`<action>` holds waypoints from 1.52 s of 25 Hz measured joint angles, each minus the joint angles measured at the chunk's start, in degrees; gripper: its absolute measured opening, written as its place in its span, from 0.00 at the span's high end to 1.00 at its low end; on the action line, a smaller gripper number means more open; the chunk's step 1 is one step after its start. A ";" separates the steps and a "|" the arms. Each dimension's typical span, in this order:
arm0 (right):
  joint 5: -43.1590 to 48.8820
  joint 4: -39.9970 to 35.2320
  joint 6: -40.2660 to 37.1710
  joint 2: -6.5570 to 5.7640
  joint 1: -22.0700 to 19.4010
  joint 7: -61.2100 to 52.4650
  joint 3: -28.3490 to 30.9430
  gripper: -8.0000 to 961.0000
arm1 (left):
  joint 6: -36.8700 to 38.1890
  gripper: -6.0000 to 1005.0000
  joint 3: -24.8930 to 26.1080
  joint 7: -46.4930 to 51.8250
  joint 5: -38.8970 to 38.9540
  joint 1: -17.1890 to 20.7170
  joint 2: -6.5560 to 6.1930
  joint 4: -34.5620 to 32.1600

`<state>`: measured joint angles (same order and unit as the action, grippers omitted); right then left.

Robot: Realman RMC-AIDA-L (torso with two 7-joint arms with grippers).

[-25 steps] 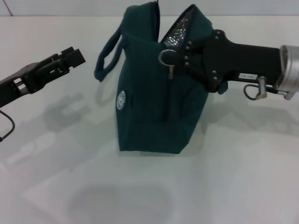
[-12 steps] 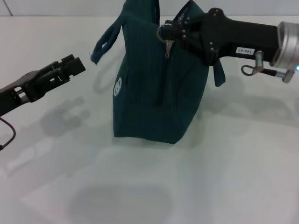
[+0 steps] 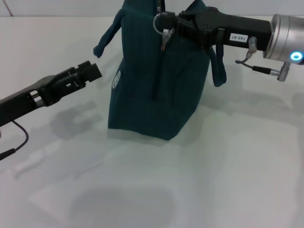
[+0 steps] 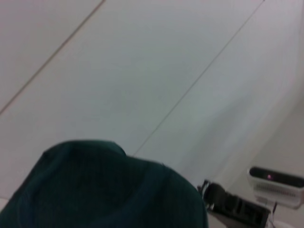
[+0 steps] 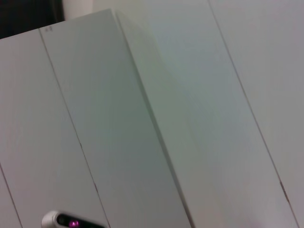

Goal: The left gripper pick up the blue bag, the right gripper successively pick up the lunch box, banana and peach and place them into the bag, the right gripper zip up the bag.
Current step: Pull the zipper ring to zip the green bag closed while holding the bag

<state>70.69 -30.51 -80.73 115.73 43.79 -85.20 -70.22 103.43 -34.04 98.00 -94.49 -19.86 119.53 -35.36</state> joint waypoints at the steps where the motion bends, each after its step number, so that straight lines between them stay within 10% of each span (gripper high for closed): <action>1: -0.21 0.13 0.04 0.03 0.25 -0.22 0.03 0.97 | -0.10 0.12 0.00 0.00 -0.37 -0.14 0.01 0.17; 38: -2.38 0.81 -1.65 0.45 1.16 -2.86 -4.73 0.97 | -6.58 0.18 -4.16 -0.82 0.03 -5.56 0.26 2.29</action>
<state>68.32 -29.69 -82.38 116.19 44.95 -88.07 -74.95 96.85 -38.21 97.17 -94.46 -25.41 119.79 -33.07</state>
